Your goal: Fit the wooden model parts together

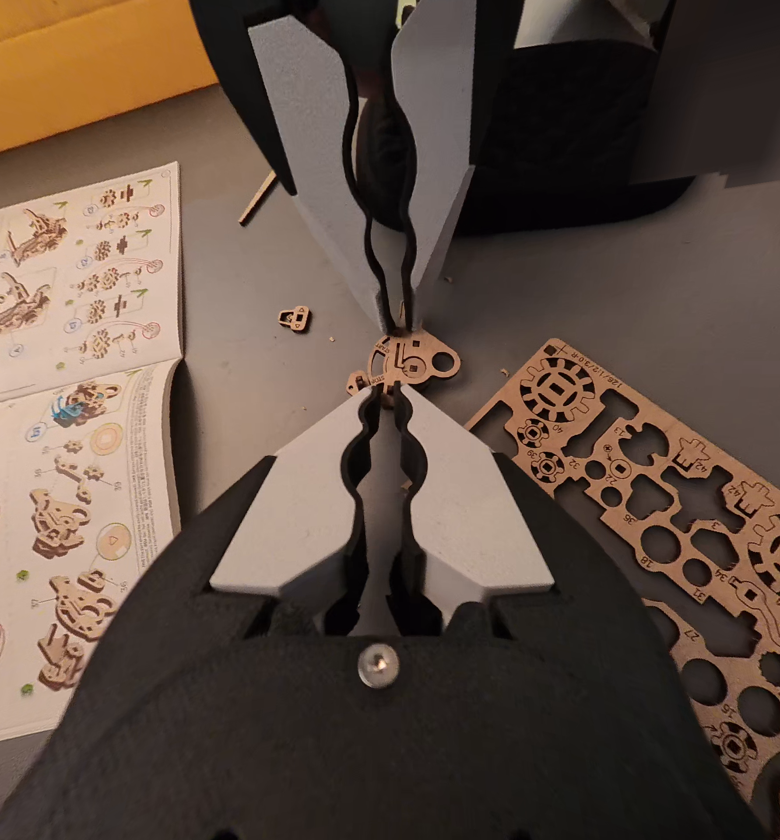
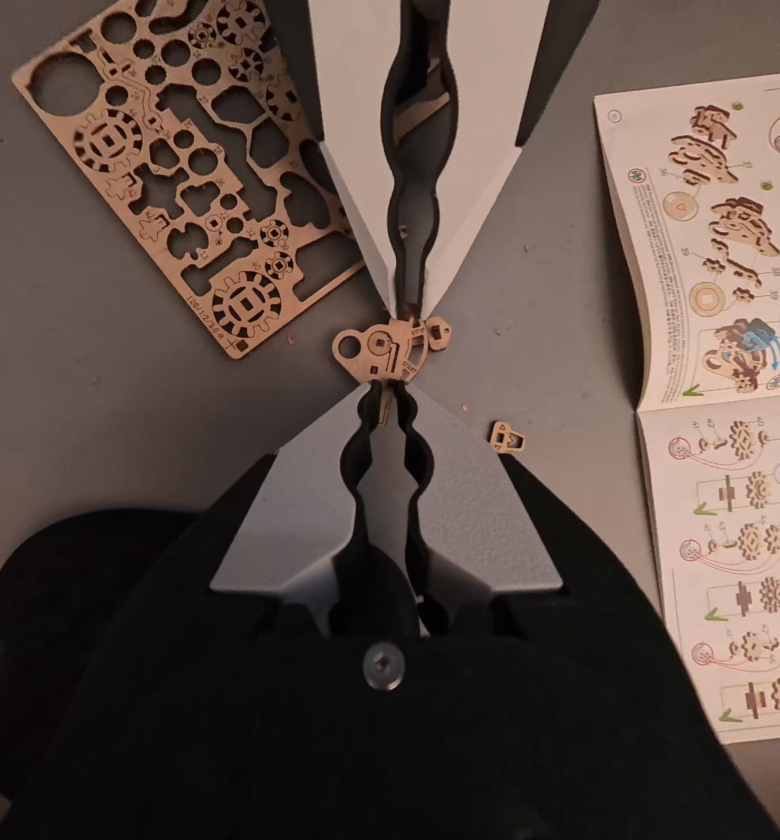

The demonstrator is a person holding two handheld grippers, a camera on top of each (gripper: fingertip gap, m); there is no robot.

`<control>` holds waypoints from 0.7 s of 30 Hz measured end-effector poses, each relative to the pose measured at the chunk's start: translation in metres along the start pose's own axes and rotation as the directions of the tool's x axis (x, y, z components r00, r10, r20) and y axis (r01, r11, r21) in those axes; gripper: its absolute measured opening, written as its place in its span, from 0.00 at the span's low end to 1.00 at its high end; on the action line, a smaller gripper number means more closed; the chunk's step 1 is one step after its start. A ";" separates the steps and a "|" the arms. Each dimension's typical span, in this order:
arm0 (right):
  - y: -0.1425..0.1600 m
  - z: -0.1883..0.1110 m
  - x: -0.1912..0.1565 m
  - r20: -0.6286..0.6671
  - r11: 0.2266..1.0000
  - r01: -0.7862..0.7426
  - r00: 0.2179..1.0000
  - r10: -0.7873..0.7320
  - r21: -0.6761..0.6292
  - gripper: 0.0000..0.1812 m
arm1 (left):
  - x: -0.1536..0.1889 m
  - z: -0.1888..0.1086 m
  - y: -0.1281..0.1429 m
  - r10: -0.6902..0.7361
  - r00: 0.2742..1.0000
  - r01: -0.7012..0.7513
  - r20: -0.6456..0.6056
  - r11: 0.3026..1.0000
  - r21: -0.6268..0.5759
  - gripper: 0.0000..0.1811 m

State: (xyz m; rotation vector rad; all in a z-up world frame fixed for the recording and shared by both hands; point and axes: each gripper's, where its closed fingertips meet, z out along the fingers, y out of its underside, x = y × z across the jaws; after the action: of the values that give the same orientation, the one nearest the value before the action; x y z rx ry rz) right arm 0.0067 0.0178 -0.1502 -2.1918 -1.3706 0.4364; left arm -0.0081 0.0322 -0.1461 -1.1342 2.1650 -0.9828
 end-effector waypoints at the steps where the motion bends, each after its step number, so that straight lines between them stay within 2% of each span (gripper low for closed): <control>1: 0.000 0.000 0.000 0.007 1.000 -0.011 1.000 0.011 0.005 0.04 | 0.000 0.000 0.000 -0.002 1.000 0.002 -0.003 1.000 -0.003 0.02; 21: 0.001 0.000 0.000 0.056 0.999 -0.039 0.998 0.038 0.023 0.04 | -0.001 0.000 0.000 -0.047 0.998 0.047 -0.037 0.999 0.002 0.03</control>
State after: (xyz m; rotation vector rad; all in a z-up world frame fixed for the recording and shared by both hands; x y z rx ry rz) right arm 0.0074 0.0175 -0.1505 -2.2050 -1.3473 0.5290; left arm -0.0075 0.0329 -0.1461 -1.1787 2.1743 -1.0348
